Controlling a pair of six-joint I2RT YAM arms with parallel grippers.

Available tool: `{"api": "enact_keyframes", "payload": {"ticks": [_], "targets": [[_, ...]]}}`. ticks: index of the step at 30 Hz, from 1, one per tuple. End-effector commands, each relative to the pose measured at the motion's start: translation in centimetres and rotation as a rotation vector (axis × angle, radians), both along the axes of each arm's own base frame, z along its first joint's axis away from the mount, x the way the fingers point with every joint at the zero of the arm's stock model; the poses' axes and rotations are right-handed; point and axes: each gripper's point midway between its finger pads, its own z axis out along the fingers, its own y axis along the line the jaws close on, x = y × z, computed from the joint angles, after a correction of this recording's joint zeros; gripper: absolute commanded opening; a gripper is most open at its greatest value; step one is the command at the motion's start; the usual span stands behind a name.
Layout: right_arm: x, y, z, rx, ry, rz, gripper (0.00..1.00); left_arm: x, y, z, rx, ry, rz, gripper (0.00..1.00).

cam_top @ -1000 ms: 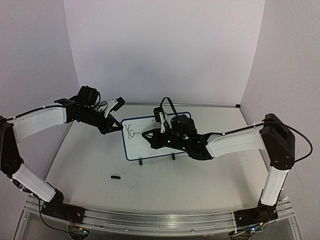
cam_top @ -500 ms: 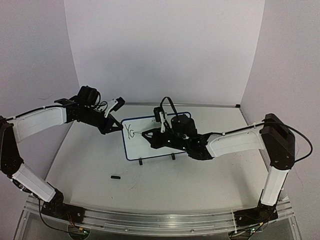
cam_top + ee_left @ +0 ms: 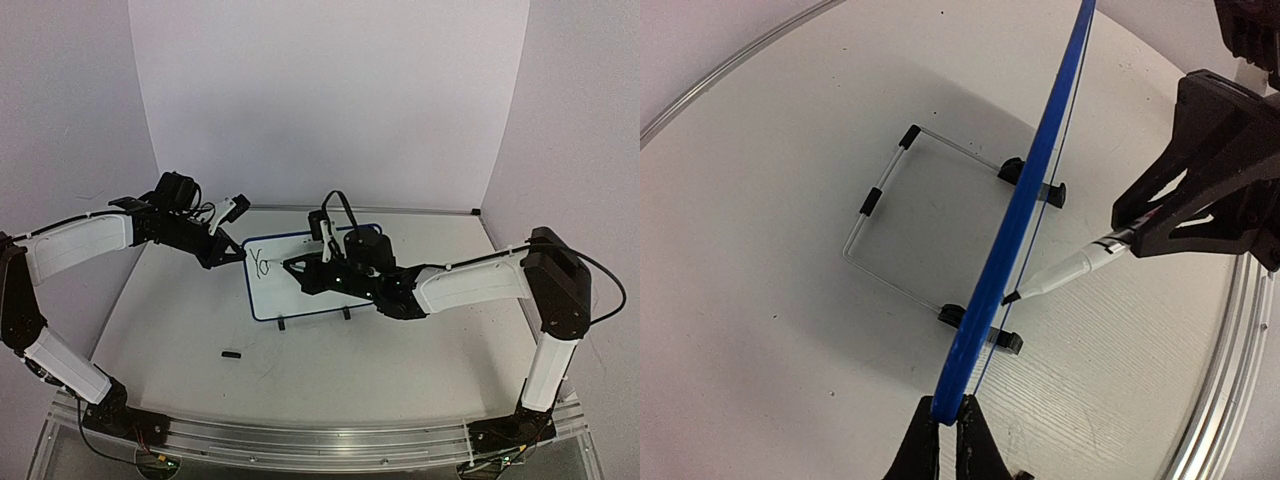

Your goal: Write a sentence on the whiteboard

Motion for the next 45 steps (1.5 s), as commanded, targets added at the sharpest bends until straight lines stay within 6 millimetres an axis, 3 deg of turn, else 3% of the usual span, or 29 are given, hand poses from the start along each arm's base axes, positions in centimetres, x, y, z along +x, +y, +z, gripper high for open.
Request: {"api": "enact_keyframes", "payload": {"ticks": [1,9,14,24,31,45], "targets": [[0.2,0.2,5.5,0.108,-0.075,0.01,0.0,0.2,0.5,0.1,0.035,-0.043,0.003,0.0],[-1.9,-0.2,5.7,0.118,-0.066,0.093,0.0,0.3,0.6,0.0,0.04,-0.046,0.006,0.0],[-2.4,-1.4,4.1,0.088,-0.034,0.093,0.0,0.3,0.7,0.1,0.045,-0.049,0.011,0.0],[-1.9,-1.2,2.6,0.062,-0.015,0.115,0.0,0.3,0.7,-0.3,0.054,-0.043,0.012,0.0],[0.0,-1.0,1.7,0.042,-0.004,0.062,0.0,0.3,0.7,-0.5,0.056,-0.037,0.012,0.0],[1.6,-0.7,1.7,0.043,-0.016,0.022,0.0,0.4,0.7,-0.4,0.056,-0.042,0.012,0.0]]}}
